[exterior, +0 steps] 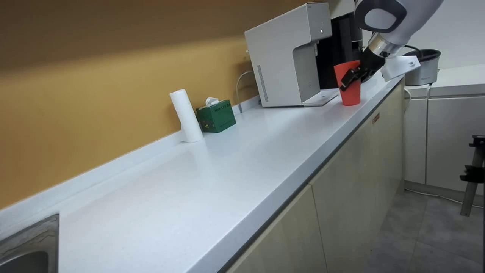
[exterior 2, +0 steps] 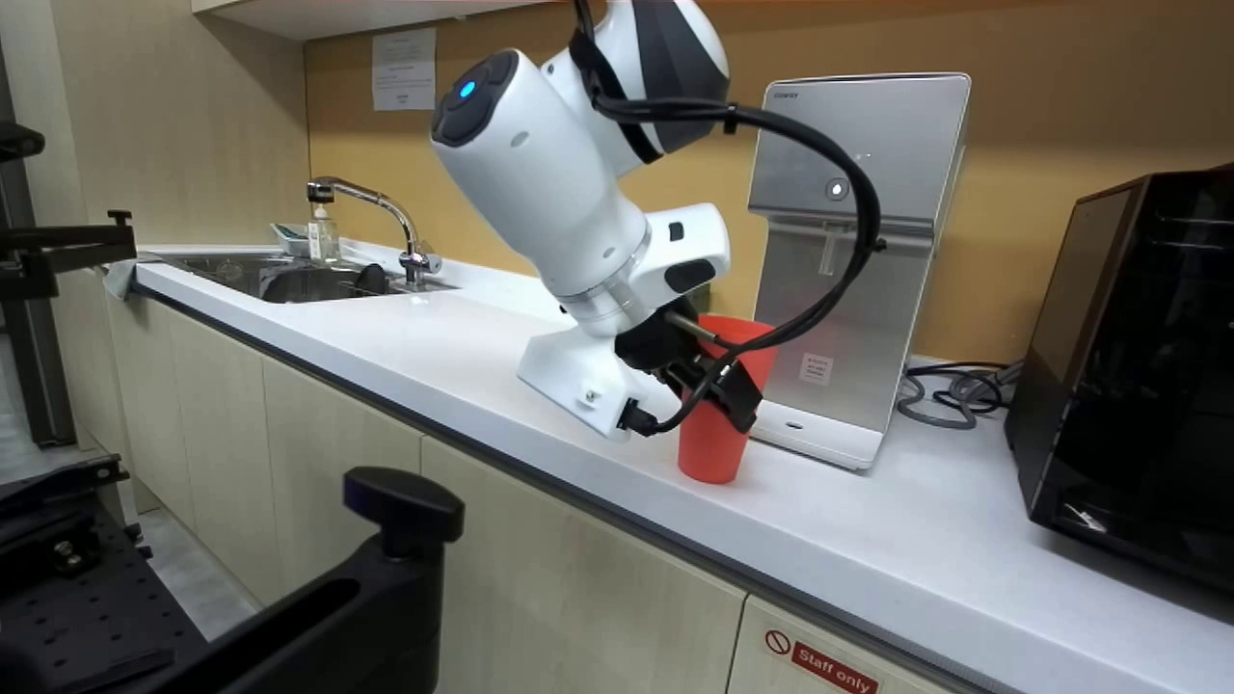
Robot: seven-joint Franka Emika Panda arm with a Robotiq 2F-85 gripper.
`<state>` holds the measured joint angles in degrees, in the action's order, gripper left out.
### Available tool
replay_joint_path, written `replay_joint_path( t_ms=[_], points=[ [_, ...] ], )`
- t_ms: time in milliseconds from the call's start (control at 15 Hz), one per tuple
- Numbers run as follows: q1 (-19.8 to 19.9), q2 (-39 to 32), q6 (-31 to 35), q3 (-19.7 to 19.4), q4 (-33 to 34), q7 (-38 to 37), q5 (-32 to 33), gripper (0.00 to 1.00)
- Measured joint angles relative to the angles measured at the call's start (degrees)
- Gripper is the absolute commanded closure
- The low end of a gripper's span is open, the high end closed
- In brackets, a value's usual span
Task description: Put the orange cup on the counter.
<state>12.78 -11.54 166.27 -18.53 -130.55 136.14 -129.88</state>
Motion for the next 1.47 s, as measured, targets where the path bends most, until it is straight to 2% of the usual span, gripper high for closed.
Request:
replay_joint_path(
  t_ms=[400,733,933,1200,1467],
  points=[
    [-0.4,-0.1,1.6,0.4,0.0,0.0,0.0,0.0],
    [-2.0,2.5,12.3,2.7,-0.7,-2.0,0.7,0.0],
    [-2.0,5.2,18.5,6.9,-3.4,-7.8,2.8,0.0],
    [-2.0,8.3,23.0,13.0,-8.0,-13.4,2.3,0.0],
    [-5.3,11.9,24.7,14.2,-12.3,-28.5,13.1,0.0]
  ],
)
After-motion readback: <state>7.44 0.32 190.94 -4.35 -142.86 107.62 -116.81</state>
